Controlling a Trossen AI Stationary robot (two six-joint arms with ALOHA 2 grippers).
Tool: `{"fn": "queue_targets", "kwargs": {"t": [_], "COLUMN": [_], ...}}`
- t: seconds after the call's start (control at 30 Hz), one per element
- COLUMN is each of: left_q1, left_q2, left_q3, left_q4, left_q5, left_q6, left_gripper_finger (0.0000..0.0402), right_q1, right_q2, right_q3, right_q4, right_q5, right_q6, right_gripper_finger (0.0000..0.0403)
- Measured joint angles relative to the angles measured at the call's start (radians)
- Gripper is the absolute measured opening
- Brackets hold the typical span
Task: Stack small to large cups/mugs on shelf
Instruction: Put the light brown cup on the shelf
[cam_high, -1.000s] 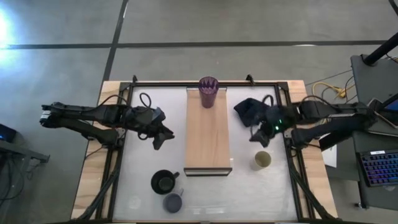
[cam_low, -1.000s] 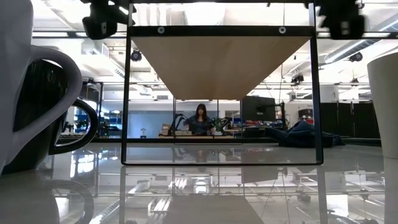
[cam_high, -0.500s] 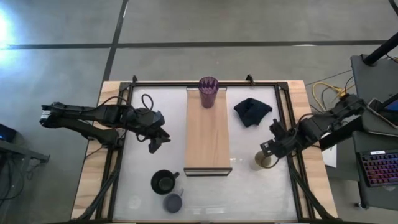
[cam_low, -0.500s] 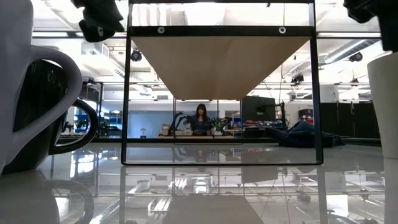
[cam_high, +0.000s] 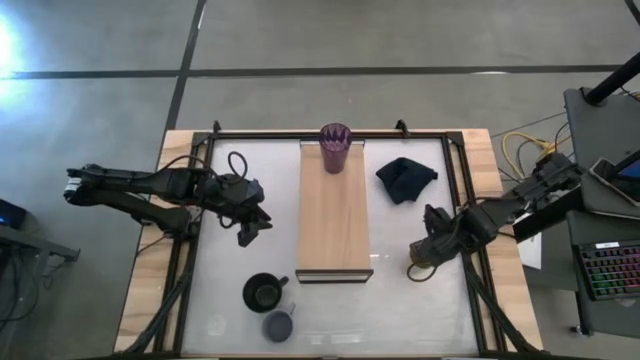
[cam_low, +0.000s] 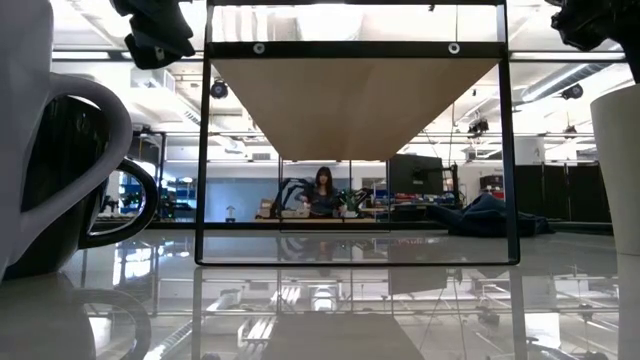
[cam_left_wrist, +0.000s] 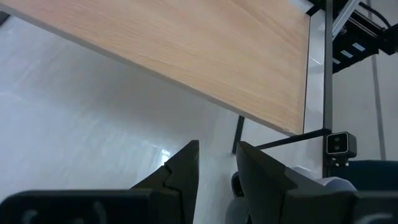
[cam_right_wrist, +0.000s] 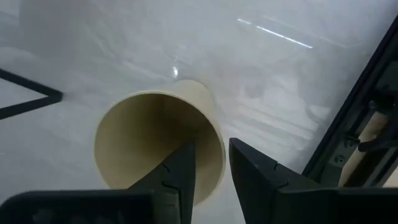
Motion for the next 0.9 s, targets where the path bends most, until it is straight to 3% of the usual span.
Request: {"fn": "queue_targets", "kwargs": {"t": [0.37,0.57,0.67,0.77,0.9], "left_q1": [0.000,0.000,0.000,0.000,0.000], "left_q2": [0.000,0.000,0.000,0.000,0.000], "left_q3": [0.000,0.000,0.000,0.000,0.000], "left_q4": [0.000,0.000,0.000,0.000,0.000], "left_q5": [0.000,0.000,0.000,-0.001,-0.001], "left_q6": [0.000,0.000,-0.001,-0.001,-0.007], "left_gripper_finger": [0.0093,0.0093,0.0093,0.0093,0.0093], "right_q1": [-0.003,-0.074,-0.130,-0.189,-0.251], "right_q2": [0.132,0.164,0.167,0.157,0.158], "right_q3": [-0.006,0.039,0.068,0.124,0.303], "right_q4": [-0.003,-0.005,-0.013,-0.021,-0.151], "right_q5": [0.001,0.001,0.002,0.002,0.020], "right_q6": [-0.006,-0.147,-0.250,-0.346,-0.438], "right_gripper_finger": [0.0089,0.0023,0.0012,0.0010,0.0009]}}
